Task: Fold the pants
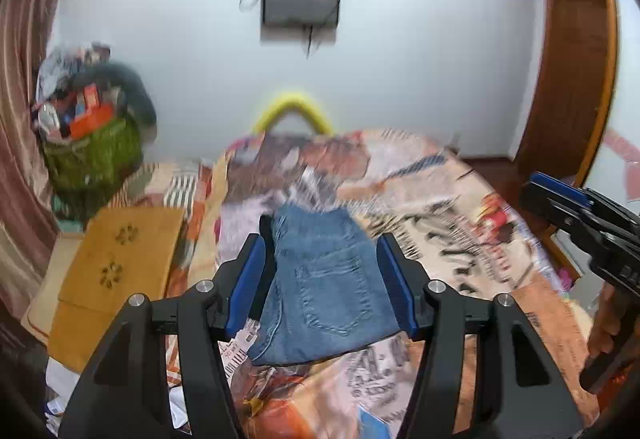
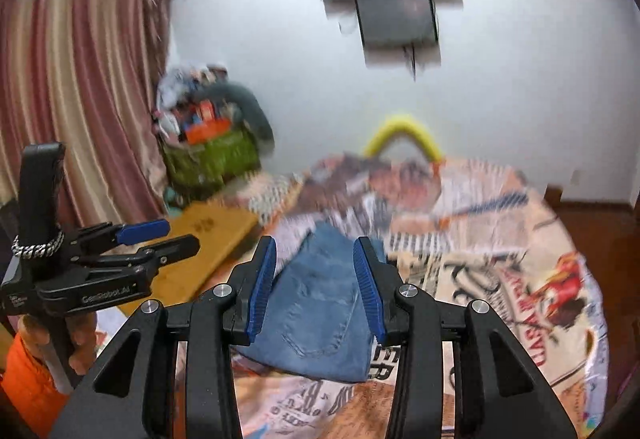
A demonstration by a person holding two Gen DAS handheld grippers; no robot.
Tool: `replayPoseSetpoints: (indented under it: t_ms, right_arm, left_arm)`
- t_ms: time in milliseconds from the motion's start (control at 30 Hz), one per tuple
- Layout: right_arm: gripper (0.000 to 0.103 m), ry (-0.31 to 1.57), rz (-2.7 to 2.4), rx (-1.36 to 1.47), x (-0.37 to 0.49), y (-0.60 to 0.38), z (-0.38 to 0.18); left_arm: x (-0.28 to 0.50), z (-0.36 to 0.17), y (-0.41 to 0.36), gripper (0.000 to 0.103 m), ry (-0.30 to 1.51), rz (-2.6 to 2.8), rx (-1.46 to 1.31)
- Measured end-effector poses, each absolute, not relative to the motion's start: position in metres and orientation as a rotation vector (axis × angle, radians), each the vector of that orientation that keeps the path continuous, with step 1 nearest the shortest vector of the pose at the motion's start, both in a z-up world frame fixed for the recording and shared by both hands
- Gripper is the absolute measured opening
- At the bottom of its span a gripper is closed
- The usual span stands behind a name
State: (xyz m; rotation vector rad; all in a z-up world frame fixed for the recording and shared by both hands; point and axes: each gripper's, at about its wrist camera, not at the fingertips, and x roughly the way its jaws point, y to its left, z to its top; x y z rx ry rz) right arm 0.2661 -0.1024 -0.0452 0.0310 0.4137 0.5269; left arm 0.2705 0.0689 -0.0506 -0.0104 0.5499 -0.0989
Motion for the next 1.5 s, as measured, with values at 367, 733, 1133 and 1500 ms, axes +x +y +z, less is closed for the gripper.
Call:
replayPoseSetpoints:
  t_ms: [367,733,1133,1500]
  right_arm:
    - [0.037,0.193,0.540,0.015,0.144,-0.120,-0.004]
    - [0.079,0.177,0.486,0.022,0.115,-0.124,-0.009]
    - [0.101,0.183,0.473,0.007,0.107,-0.117,-0.016]
    - [0.102,0.200,0.463,0.028,0.104,-0.119,-0.026]
  left_arm:
    - [0.121,0.009,0.050,0.060,0.279,-0.063,-0.013]
    - [0.069,0.004,0.051,0.098,0.190,-0.063,-0.034]
    - [0.064,-0.003,0.049,0.103,0.182,-0.039,-0.007]
    - [0.069,-0.014,0.051,0.103,0.208,-0.038,-0.017]
